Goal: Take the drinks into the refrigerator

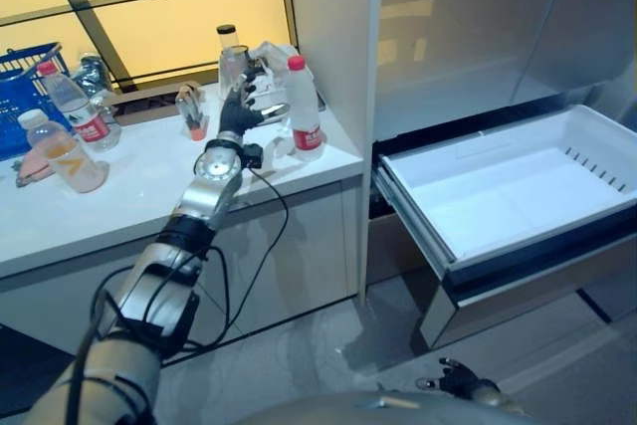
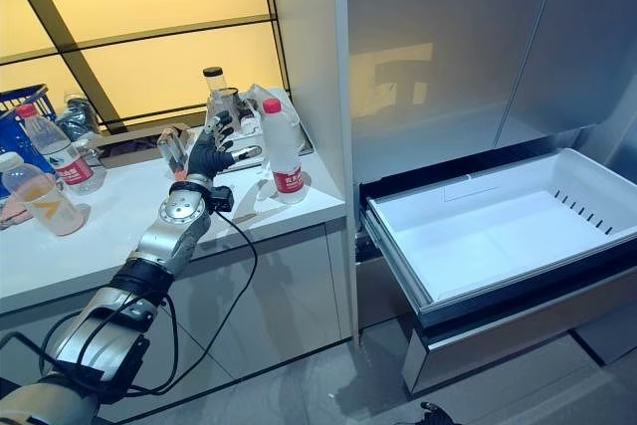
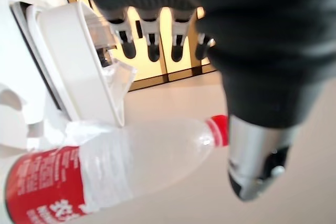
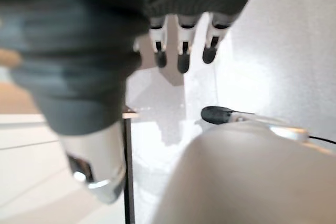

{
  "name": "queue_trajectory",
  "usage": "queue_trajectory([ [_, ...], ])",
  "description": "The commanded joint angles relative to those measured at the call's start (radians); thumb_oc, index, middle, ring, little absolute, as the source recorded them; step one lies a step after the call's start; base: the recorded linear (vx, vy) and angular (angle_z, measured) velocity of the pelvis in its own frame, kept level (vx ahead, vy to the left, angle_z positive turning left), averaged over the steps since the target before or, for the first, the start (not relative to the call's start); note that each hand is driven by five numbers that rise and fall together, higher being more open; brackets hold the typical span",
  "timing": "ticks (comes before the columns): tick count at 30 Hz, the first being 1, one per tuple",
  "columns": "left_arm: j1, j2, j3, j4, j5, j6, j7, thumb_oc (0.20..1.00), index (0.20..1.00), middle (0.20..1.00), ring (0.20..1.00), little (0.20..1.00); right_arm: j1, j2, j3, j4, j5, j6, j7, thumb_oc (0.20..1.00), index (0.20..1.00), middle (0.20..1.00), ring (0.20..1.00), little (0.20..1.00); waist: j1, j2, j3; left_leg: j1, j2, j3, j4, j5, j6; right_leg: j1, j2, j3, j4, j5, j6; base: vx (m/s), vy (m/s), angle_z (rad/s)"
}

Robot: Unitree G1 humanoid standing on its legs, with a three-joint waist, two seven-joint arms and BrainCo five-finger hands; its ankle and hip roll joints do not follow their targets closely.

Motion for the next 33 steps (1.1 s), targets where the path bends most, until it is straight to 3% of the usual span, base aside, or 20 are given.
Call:
queue_trajectory([
  [1,-0.167,0.048,0.012,0.099,-0.008,-0.016,-0.018,1.000,1.000,1.000,1.000,1.000,-0.008,0.054,0.045,0.041,0.029,-0.001,-0.004,1.000,1.000,1.000,1.000,1.000,-0.030,-0.028,0.027,-0.017,-0.054,0.001,0.002,-0.035,0.048,0.084,-0.022,-0.027,0.019,-0.083,0.053,0.00,-0.002,-0.05],
  [18,-0.092,-0.026,-0.021,0.255,0.060,0.025,-0.099,1.000,1.000,1.000,1.000,1.000,-0.025,0.048,0.031,0.036,0.044,-0.006,-0.014,1.000,1.000,1.000,1.000,1.000,-0.051,-0.022,0.039,-0.015,-0.054,0.018,0.002,-0.035,0.049,0.074,-0.016,-0.006,0.020,-0.080,0.049,0.00,-0.001,-0.01],
  [33,-0.185,-0.156,-0.061,0.240,0.022,-0.005,-0.066,1.000,1.000,1.000,1.000,1.000,-0.016,0.016,0.011,0.019,0.061,-0.018,-0.029,1.000,1.000,1.000,1.000,1.000,-0.090,-0.008,0.065,-0.027,-0.052,0.034,0.002,-0.030,0.045,0.054,-0.010,0.013,0.021,-0.072,0.048,0.00,0.000,-0.03],
])
